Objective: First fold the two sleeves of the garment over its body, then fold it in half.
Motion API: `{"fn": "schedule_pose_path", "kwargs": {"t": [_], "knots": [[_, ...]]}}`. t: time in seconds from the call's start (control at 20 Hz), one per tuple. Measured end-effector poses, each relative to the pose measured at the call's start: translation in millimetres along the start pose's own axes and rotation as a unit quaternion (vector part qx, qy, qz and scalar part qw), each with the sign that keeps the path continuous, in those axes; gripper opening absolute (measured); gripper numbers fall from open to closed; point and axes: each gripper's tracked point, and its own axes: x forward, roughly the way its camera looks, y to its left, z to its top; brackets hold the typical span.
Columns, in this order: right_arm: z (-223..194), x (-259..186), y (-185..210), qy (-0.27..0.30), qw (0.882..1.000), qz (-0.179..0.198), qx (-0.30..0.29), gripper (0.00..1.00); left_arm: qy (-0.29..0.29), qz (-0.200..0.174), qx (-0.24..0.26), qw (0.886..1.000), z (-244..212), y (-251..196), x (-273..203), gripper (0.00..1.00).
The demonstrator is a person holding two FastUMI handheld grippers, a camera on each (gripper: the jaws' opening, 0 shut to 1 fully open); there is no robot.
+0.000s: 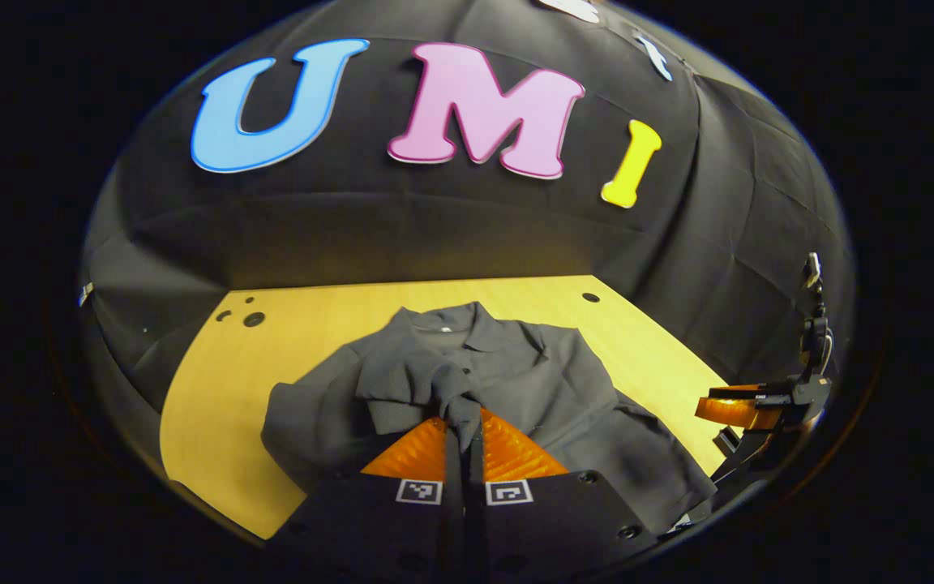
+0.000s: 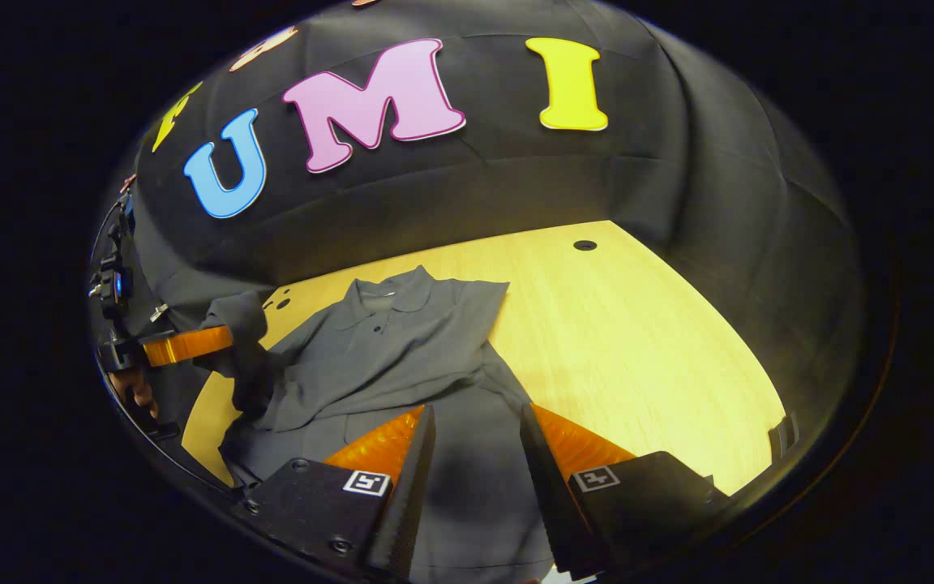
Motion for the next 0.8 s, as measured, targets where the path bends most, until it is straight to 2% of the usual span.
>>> {"fn": "schedule_pose_path", "kwargs": {"t": [0.25,0.5,0.7,0.8], "knots": [[-7,-4,-24,0.01,1.0,-0.004,0.004,0.67,0.031,0.013,0.028,0.999,-38,-27,54,0.06],[-14,1,-40,0.024,1.0,0.0,0.005,0.67,0.06,0.028,0.057,0.996,-68,-42,84,0.05],[-21,8,-50,0.036,0.999,0.002,0.01,0.67,0.077,0.038,0.046,0.995,-85,-48,98,0.07],[-25,10,-52,0.042,0.999,0.003,0.011,0.67,0.084,0.028,0.027,0.996,-90,-59,100,0.14]]}}
